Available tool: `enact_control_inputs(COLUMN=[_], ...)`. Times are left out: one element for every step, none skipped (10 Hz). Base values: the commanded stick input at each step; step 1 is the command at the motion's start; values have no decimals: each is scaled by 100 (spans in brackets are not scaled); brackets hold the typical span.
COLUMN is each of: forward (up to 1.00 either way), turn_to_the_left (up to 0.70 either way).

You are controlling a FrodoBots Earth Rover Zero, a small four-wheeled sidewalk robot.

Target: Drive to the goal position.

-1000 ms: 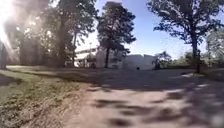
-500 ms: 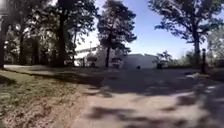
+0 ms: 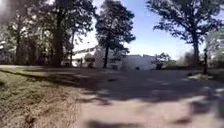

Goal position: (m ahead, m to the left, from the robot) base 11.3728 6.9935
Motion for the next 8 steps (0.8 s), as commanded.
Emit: enact_control_inputs(forward=[70, 70, 70, 70, 70, 70, 70, 70], turn_to_the_left=[-33, -26, -13, 0, 0, 0, 0, 0])
